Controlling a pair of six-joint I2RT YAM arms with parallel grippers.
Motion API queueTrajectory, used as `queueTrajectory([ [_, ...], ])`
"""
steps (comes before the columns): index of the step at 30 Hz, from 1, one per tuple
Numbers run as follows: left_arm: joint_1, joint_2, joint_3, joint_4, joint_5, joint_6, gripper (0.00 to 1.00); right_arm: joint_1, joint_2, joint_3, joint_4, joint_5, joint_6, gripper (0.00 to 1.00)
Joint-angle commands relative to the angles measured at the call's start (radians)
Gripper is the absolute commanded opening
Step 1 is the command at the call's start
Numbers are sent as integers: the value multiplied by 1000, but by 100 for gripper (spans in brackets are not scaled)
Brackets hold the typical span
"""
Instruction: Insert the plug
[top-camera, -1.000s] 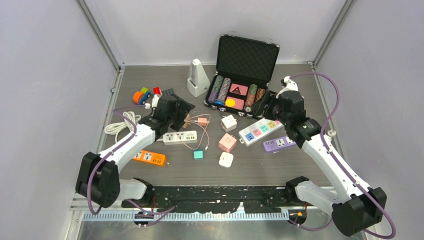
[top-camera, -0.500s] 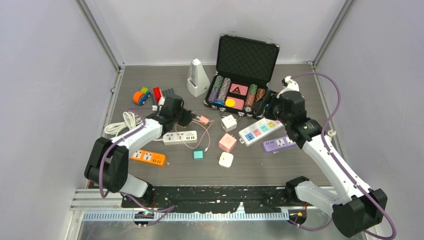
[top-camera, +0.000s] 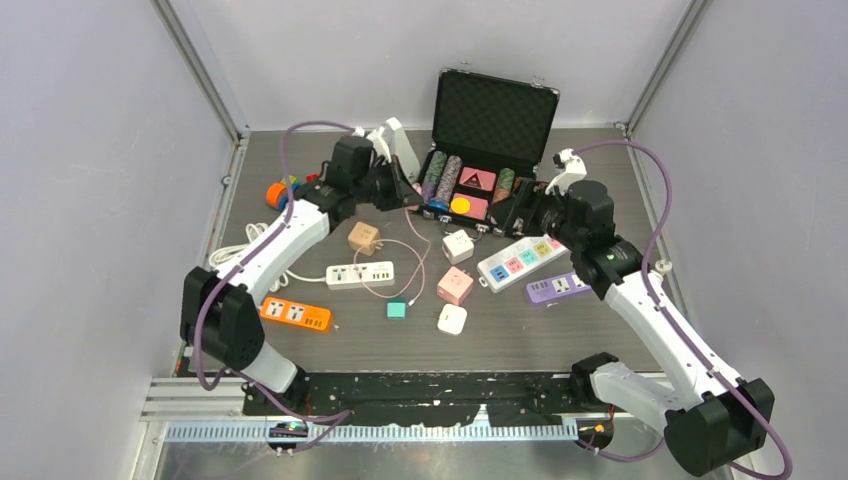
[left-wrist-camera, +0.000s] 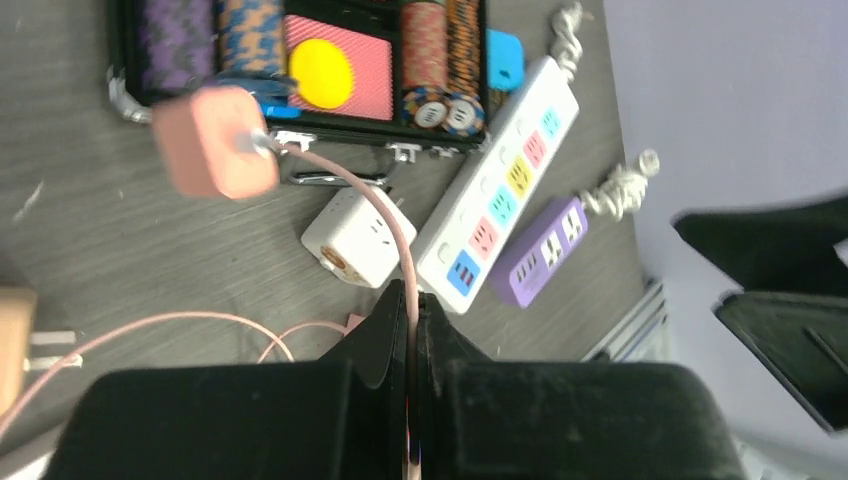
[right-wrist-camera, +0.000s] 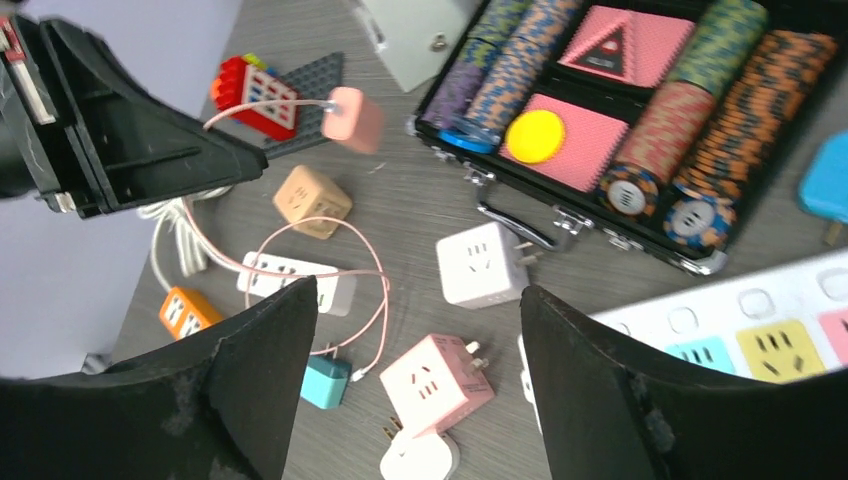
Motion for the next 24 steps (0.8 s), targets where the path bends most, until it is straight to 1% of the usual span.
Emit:
queueTrajectory([
  [1,-5,9,191,-233,225,431,0,8,17,-30,191,-181,-36,83],
  [4,-9,8,257,-326,304,548,0,18,40,-34,275,-248,-66,88],
  [7,-10,-24,271,-346,361,617,0,33,71,-23,309,-360,-93,89],
  [9,-15,-51,270,-356,409,660,0,54,75,-12,310,-386,-112,90],
  [11,-31,-87,264,-380,440,734,0,95,68,-1,301,-369,-157,90],
  [14,-52,-127,257,-431,456,845,0,179,75,31,273,-298,-223,90],
  [15,-55,-137,261,-452,477,881,0,191,79,36,263,-299,-270,90],
  [16,-56,-144,271,-480,500,918,0,211,87,45,261,-323,-296,90],
  [17,-59,-151,286,-515,513,952,0,222,89,48,259,-349,-358,90],
  [19,-60,-163,328,-569,522,1010,0,225,86,55,262,-471,-442,90],
  [24,-61,-203,379,-625,556,1105,0,226,54,52,327,-564,-561,91],
])
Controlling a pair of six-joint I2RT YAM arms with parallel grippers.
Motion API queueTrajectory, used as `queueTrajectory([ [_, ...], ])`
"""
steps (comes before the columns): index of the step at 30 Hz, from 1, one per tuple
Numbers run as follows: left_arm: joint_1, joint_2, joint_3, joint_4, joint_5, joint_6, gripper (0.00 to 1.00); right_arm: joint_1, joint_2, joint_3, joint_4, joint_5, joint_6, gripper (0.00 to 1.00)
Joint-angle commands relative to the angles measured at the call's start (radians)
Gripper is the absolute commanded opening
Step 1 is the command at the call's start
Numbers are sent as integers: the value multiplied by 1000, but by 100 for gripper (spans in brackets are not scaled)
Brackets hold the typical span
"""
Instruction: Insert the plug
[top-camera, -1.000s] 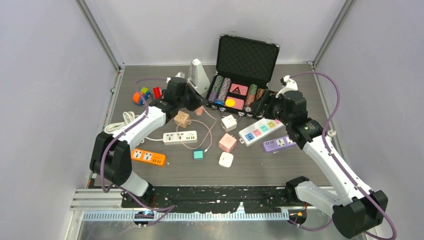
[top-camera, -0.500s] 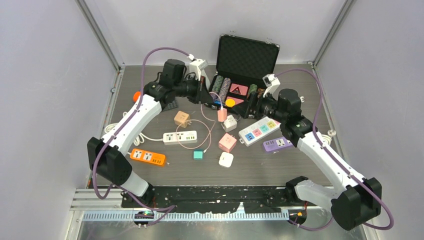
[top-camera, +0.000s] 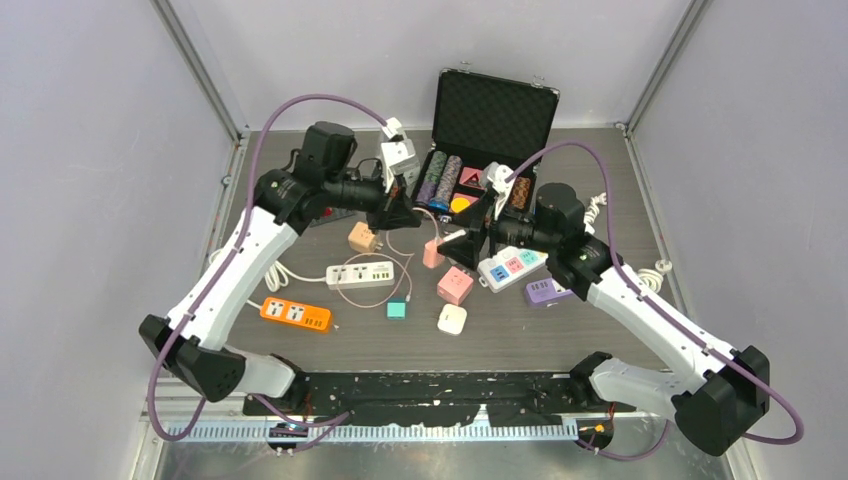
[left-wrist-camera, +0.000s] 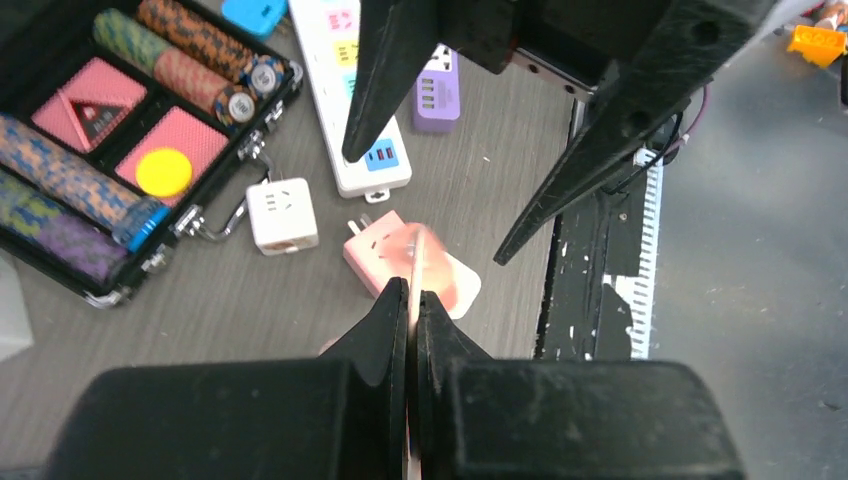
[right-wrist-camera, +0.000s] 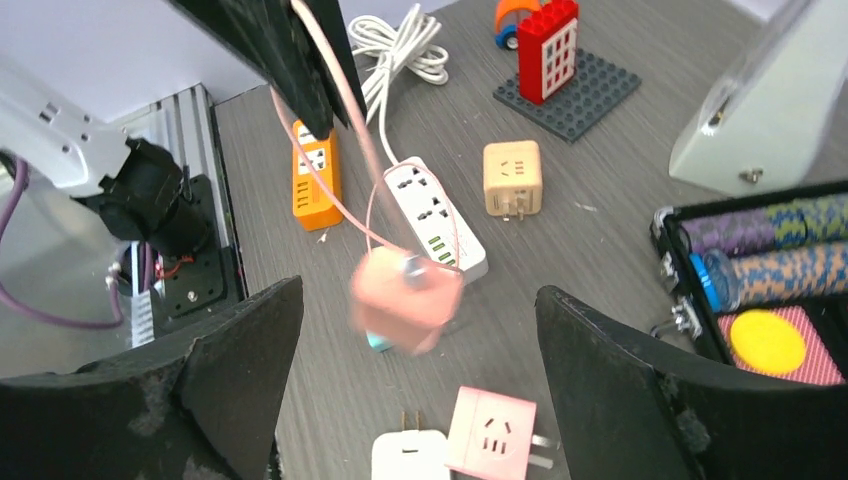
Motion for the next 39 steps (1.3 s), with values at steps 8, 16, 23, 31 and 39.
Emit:
queueTrajectory([
  [8,-21,-115,62,-89,132,191,0,2,28,120,1,-431,-289,90],
  [16,-29,-144,62,-86,130,193,0,59,121,216,-148,-474,-394,90],
  [23,-45,-154,67,-90,132,192,0,91,156,244,-239,-484,-474,84],
  [31,-50,-171,63,-87,132,193,0,126,212,273,-276,-469,-497,75],
  [39,-49,-182,54,-85,116,192,0,138,222,270,-223,-457,-449,35],
])
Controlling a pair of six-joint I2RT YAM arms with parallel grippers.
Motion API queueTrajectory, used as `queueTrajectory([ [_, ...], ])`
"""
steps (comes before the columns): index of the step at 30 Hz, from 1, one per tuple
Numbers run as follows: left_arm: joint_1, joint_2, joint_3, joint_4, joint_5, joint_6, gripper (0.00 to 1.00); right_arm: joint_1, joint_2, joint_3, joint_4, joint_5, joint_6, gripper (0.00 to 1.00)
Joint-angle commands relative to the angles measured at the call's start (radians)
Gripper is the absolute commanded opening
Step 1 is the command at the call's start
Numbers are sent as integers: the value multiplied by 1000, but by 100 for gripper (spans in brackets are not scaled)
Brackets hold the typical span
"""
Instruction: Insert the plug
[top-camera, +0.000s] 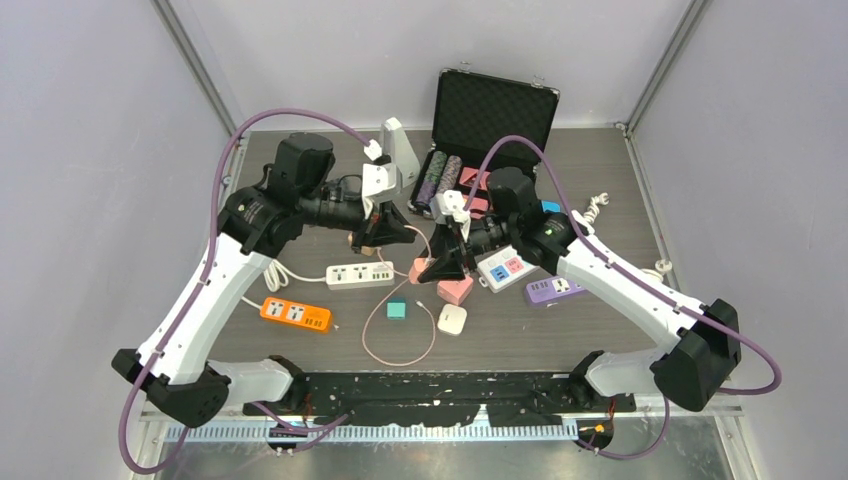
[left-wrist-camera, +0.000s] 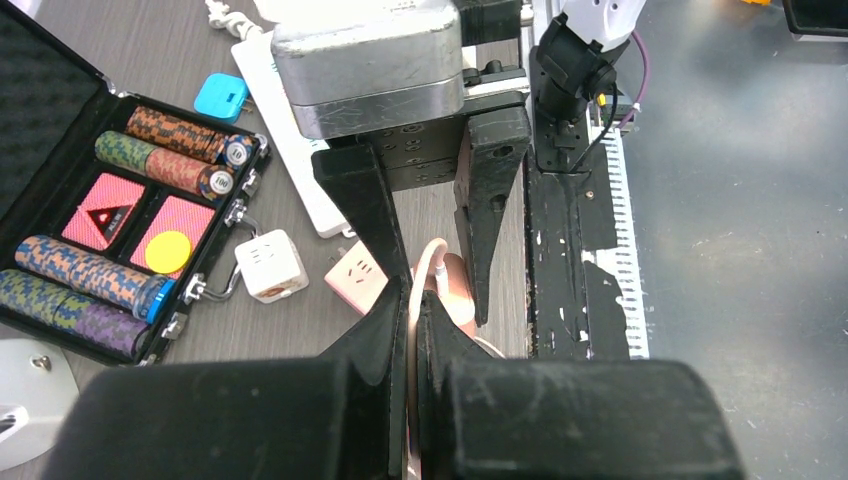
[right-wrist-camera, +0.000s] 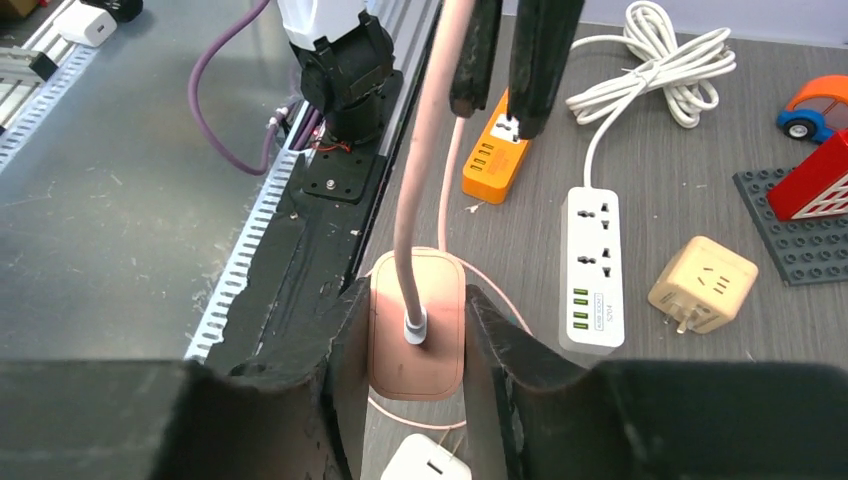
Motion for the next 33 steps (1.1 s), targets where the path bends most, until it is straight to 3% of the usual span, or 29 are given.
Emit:
queueTrajectory([
  [1,-4,-34,20,17,7,5,0,7,-7,31,60,6,31,21],
  [3,-5,-43,8,31,-5,-7,0,7,-14,22,87,35,54,7],
  [4,-4,-51,2,41,-17,-21,0,6,-20,16,96,46,63,6],
  [6,-4,-69,-15,67,-49,-62,0,8,-28,10,115,91,76,6],
  [11,-5,-160,-115,145,-161,-232,16,8,-49,-16,206,281,123,6],
  [20,-5,-374,-349,106,-490,-392,18,10,3,-55,437,388,236,5],
  [25,-4,-468,-387,93,-727,-487,42,28,99,-39,510,399,244,5],
  [31,-4,-553,-390,100,-1004,-634,48,100,245,33,511,448,204,6],
  [33,-4,-601,-395,100,-1064,-640,55,123,327,65,511,465,194,5],
])
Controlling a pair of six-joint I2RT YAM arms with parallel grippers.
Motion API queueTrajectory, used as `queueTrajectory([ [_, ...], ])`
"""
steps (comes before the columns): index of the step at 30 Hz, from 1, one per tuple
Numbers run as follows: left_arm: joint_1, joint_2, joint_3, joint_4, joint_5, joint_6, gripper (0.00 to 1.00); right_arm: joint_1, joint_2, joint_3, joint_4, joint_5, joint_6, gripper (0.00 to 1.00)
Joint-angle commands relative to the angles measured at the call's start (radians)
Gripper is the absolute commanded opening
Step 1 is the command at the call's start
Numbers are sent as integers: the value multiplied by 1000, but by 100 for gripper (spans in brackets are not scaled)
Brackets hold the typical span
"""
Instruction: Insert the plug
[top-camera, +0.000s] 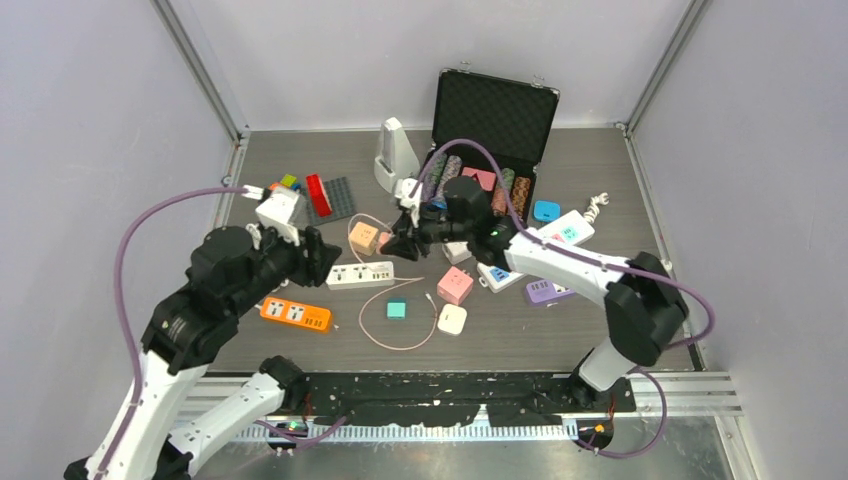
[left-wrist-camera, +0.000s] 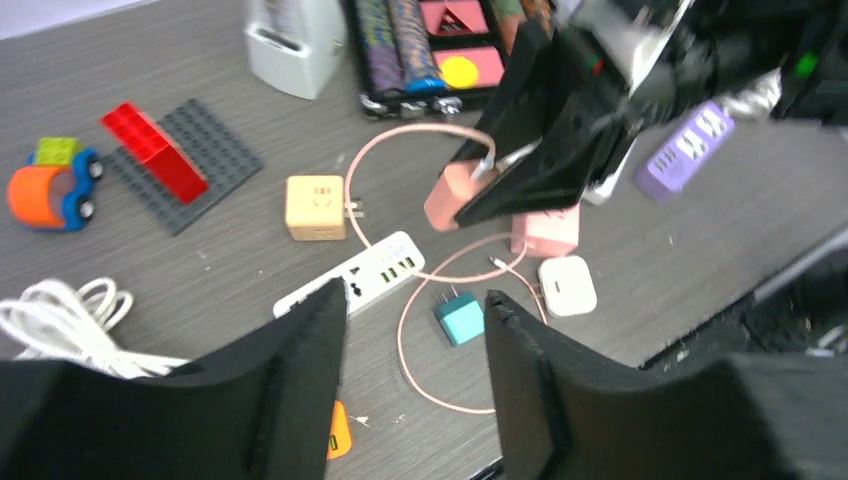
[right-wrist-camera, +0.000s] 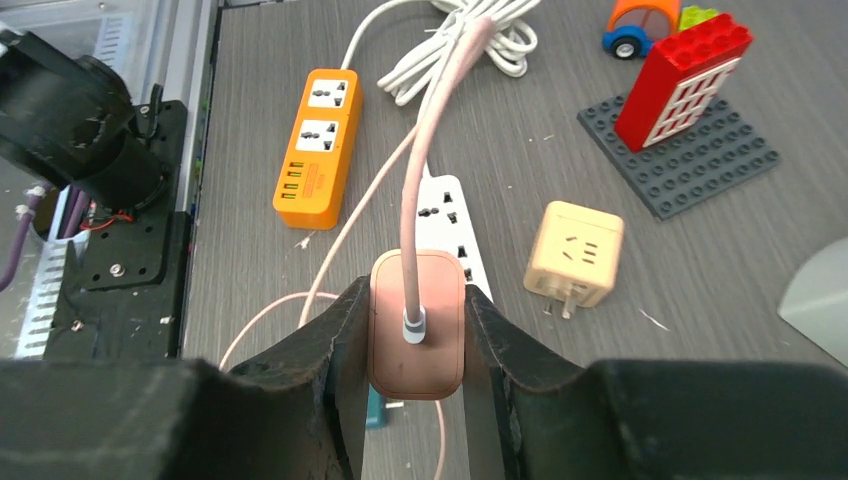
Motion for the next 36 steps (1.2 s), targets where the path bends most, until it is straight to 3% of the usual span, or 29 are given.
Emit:
queueTrajectory([
  [1,-4,-92,-2,25,-238,-90,57,53,99,118,75,48,-32,5],
  [4,-4,-157,-9,42,-259,-87,66,88,197,167,81,59,-55,5],
  [8,-4,-216,-14,67,-249,-90,70,117,321,267,66,47,-99,5],
  [17,-4,-231,-30,58,-258,-113,71,156,539,493,-75,8,-196,5],
  [36,-3,-222,-33,72,-268,-87,72,179,704,702,-257,57,-242,5],
])
